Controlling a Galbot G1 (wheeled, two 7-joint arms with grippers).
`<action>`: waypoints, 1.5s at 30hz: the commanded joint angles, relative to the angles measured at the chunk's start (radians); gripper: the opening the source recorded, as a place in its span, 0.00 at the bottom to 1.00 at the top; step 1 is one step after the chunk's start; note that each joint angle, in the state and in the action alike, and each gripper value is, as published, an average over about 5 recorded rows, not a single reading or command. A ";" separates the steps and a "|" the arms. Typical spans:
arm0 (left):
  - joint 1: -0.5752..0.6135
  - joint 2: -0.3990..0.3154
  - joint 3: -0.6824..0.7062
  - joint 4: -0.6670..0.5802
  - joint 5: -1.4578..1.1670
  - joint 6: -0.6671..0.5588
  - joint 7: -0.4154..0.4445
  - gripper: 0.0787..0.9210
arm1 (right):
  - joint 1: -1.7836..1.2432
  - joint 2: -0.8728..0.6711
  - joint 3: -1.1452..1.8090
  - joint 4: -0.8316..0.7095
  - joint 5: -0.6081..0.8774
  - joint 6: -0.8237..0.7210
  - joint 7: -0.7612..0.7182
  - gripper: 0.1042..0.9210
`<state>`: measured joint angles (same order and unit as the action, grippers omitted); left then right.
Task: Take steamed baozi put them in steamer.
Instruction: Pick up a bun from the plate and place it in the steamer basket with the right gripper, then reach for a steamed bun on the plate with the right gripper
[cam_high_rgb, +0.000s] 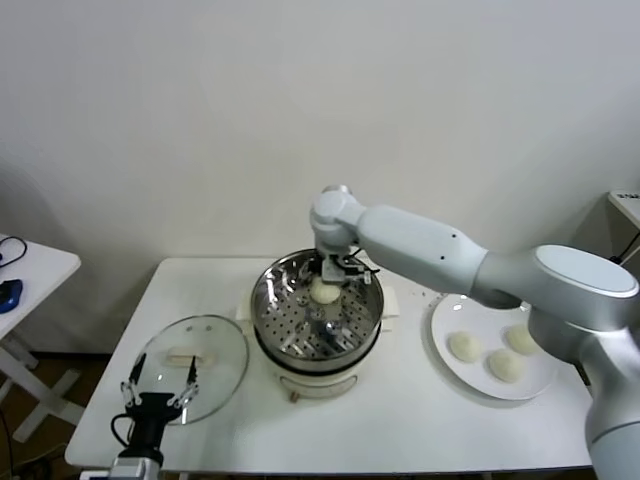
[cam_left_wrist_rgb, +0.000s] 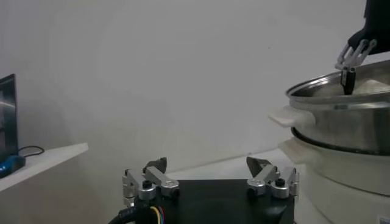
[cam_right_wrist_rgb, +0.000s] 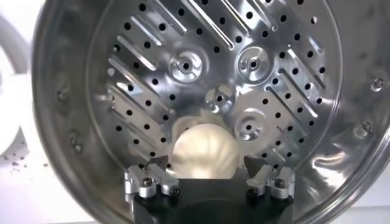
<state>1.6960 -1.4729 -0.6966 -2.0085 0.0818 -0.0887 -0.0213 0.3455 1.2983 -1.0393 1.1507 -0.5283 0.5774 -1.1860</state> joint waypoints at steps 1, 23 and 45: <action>-0.001 0.001 0.000 -0.004 0.001 0.005 -0.001 0.88 | 0.111 -0.094 -0.025 0.105 0.158 -0.013 -0.039 0.88; -0.023 0.014 0.020 -0.023 -0.022 0.011 0.001 0.88 | 0.234 -0.659 -0.235 0.033 0.881 -0.564 -0.088 0.88; -0.015 0.012 0.020 -0.009 -0.034 -0.022 0.029 0.88 | -0.243 -0.690 0.050 -0.048 0.629 -0.593 0.034 0.88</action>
<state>1.6791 -1.4599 -0.6729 -2.0205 0.0504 -0.1059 0.0027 0.2687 0.6204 -1.0864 1.1376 0.1539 0.0069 -1.1777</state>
